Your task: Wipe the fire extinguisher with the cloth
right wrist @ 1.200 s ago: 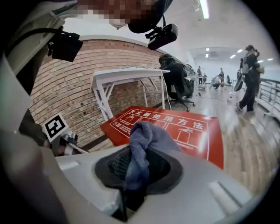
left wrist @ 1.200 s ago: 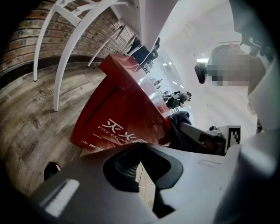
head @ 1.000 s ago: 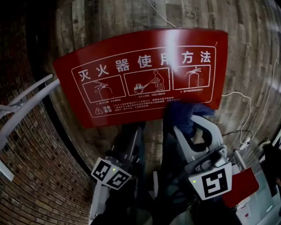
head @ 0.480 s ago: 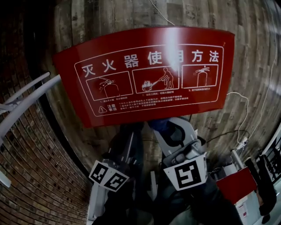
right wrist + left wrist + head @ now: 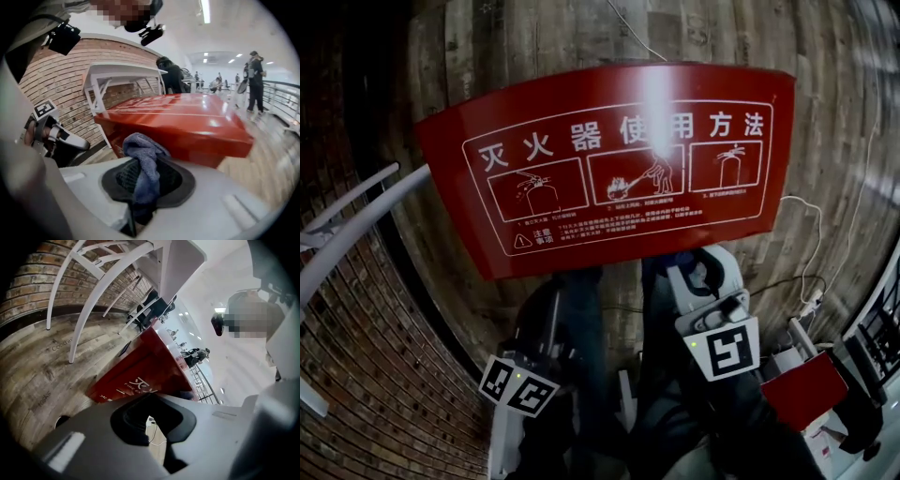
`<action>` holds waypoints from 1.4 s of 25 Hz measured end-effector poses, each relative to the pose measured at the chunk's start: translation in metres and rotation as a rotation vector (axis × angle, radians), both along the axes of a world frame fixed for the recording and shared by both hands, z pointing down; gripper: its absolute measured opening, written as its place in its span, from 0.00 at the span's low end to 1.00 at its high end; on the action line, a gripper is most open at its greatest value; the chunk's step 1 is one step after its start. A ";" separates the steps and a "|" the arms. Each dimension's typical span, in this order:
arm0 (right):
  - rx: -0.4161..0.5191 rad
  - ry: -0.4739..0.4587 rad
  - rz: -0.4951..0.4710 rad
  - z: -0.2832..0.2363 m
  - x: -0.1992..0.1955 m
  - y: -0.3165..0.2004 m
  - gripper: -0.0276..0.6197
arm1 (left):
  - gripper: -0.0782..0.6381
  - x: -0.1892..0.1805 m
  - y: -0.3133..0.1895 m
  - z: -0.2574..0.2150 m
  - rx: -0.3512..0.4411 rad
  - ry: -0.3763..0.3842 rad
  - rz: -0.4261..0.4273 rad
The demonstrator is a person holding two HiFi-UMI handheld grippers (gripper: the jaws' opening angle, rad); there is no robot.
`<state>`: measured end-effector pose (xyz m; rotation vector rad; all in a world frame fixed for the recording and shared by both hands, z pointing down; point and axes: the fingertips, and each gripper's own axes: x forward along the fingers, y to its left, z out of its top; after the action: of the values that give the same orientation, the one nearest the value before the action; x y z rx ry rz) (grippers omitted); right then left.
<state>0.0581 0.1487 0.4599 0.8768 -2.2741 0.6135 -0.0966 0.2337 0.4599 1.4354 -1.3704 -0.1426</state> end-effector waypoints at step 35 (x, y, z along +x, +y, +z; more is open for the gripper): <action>-0.622 -0.973 0.022 0.106 0.087 -0.186 0.15 | 0.12 0.219 -0.096 0.017 -0.067 0.099 0.172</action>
<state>0.1454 -0.0372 0.5658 0.2884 -2.5540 1.9477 0.1229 0.1373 0.4773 1.4633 -1.1558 -0.0554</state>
